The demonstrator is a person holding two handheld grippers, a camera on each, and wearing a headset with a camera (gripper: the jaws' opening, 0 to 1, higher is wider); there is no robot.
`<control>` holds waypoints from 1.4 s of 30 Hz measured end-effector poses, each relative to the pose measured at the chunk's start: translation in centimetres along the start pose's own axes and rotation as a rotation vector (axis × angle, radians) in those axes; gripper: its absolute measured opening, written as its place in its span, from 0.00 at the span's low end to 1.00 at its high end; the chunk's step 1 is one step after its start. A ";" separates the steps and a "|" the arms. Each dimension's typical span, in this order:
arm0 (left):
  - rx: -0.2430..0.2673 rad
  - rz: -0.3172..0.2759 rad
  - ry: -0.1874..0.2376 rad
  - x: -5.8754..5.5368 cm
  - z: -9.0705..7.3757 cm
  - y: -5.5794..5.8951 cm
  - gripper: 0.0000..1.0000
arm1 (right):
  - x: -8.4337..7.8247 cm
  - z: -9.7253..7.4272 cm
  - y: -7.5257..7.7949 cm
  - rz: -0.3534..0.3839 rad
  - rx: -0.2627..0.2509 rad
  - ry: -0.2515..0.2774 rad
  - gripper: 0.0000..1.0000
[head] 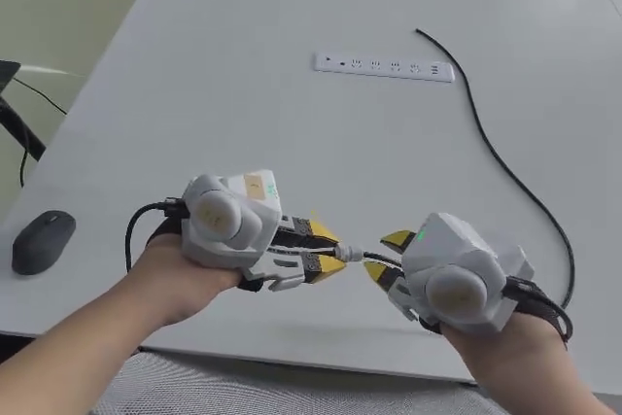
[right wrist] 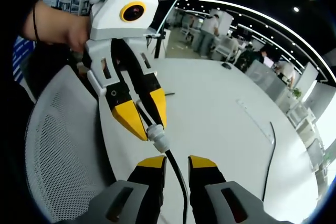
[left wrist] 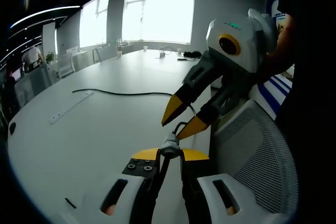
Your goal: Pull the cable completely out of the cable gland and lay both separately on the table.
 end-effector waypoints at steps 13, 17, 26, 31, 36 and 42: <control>-0.010 0.005 0.001 0.2 0.2 -0.1 0.15 | -0.1 0.3 -0.2 -0.005 0.003 -0.012 0.02; -0.013 0.012 0.006 0.4 0.4 -0.2 0.15 | -0.2 0.3 0.0 0.019 0.000 -0.016 0.02; -0.002 0.006 0.018 0.6 0.4 -0.7 0.15 | -1.2 0.4 1.1 0.108 -0.026 -0.014 0.02; 0.009 0.001 0.029 0.9 0.1 -0.9 0.15 | -2.1 0.4 1.9 0.168 -0.052 -0.017 0.02; 0.018 0.001 0.036 1.3 0.0 -1.0 0.15 | -3.1 0.1 2.7 0.238 -0.076 -0.011 0.02; 0.029 0.004 0.042 1.5 -0.1 -1.0 0.15 | -4.4 -0.1 3.5 0.339 -0.107 -0.011 0.01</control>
Point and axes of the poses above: the centre of the closed fingertips' face, and the gripper's own axes: z roughly forward along the fingers, y roughly to its right, x roughly out of its top, the point moved 9 cm from there along -z, roughly backward along the fingers, and after that the axes turned 6 degrees about -z, right-handed, at the moved point
